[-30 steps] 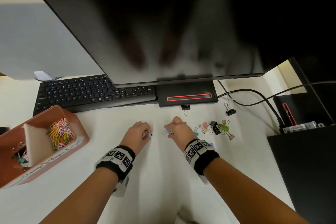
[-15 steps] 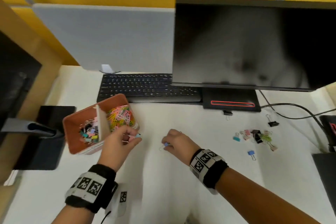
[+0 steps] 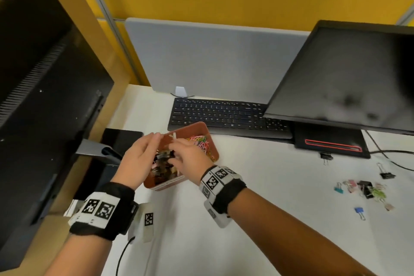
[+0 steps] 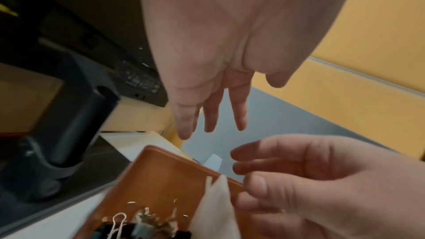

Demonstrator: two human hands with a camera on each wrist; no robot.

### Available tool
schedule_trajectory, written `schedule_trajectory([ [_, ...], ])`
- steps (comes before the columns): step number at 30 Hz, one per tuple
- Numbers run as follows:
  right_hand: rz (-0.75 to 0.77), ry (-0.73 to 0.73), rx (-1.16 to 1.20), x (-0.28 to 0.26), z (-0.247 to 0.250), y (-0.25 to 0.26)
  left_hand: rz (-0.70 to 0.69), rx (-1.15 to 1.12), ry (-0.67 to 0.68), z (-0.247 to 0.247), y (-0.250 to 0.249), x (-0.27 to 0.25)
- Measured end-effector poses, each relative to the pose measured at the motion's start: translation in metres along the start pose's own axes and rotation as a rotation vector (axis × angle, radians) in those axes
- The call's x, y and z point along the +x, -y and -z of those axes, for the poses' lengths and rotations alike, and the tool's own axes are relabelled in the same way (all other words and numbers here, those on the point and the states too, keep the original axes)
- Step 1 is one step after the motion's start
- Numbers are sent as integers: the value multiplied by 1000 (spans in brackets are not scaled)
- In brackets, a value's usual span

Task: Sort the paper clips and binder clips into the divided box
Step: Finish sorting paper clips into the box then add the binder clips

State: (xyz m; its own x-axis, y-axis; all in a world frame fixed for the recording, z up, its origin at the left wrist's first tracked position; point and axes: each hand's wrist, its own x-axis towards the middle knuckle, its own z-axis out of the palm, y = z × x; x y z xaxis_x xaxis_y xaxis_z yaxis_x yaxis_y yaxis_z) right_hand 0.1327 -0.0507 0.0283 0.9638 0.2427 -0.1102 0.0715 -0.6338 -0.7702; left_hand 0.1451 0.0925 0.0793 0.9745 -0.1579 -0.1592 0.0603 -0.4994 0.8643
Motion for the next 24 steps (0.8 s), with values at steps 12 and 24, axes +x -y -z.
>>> schedule_trajectory([
  [12, -670, -336, -225, -261, 122, -201, -281, 150, 522, -228, -39, -19],
  [24, -675, -340, -50, -333, 163, -304, -152, 403, 649, -450, -72, -41],
])
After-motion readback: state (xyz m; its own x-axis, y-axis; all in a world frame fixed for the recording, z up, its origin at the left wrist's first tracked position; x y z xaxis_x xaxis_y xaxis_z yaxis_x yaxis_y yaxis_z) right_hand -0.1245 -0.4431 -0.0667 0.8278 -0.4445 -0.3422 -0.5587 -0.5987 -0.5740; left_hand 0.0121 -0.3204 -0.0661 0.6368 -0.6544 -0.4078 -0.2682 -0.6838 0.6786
